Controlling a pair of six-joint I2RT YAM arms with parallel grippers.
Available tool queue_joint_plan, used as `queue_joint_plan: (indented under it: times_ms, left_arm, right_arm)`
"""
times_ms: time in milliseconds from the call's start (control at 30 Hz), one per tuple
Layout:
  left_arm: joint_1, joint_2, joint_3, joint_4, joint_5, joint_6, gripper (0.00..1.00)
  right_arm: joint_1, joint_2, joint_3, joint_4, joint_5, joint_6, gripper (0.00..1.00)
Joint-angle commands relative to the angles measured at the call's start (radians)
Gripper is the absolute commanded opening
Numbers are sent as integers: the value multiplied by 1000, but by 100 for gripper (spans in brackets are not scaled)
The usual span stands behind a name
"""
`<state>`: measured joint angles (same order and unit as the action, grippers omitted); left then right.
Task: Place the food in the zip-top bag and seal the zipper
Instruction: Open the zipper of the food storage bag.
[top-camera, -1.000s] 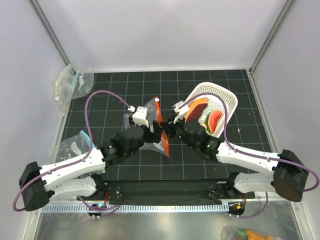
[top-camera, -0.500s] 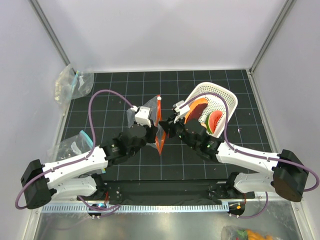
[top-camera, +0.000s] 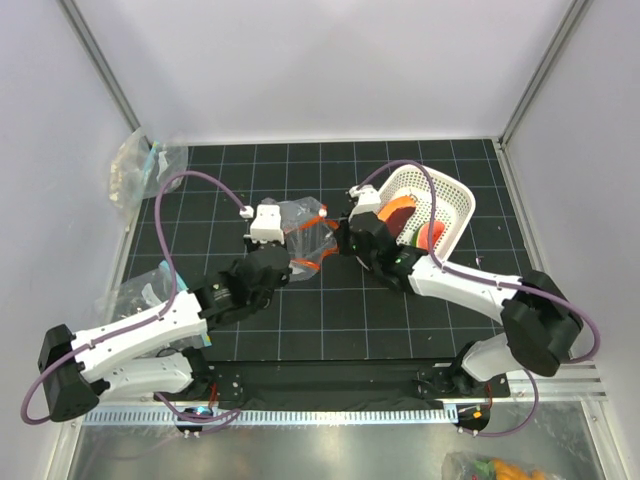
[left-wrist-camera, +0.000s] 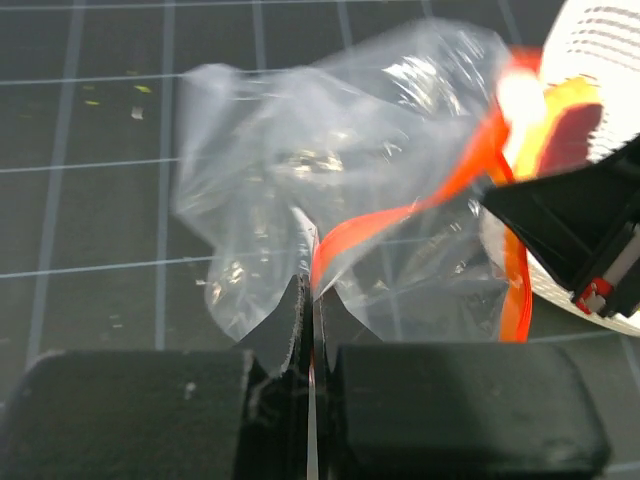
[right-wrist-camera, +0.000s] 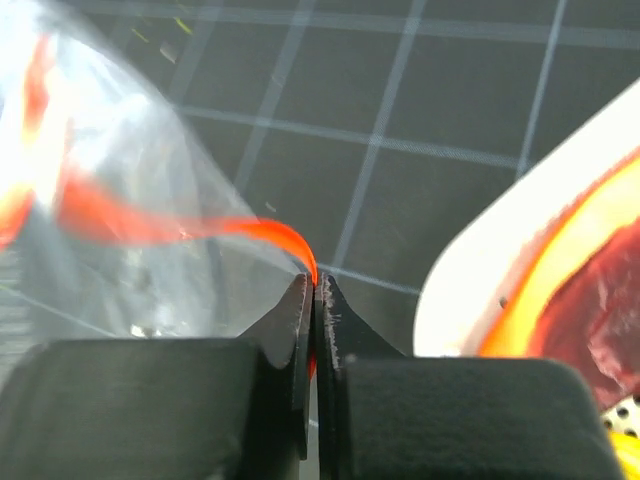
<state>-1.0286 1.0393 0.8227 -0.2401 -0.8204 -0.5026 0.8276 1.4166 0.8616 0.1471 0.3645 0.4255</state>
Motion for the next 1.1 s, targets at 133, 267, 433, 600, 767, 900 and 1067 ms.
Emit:
queue_joint_plan:
  times_ms: [133,267,433,600,767,900,1067]
  left_arm:
    - [-45,91,139,-152,-300,68,0]
    - [-94,152,173,-172,-428,111,0]
    - [-100,244,220,-220,-415,82,0]
    - [-79,274,243,-251,-353,36,0]
    - [4,199,185,-202,-174,22,0]
    - [55,176,162,-179,-48,6,1]
    - [56,228,173,-163,-5,3,1]
  right_arm:
    - [-15,41,68,-90,-96,36,22]
    - [-19,67,86,-109,-122,30,34]
    - [-21,91,128,-174,-124,22,61]
    - [-25,85,126,-187,-91,22,71]
    - [-35,59,109,-178,-90,21,71]
    - [-36,-4,76,-121,-208,-28,73]
    - [-39,-93,22,-89,-184,-50,86]
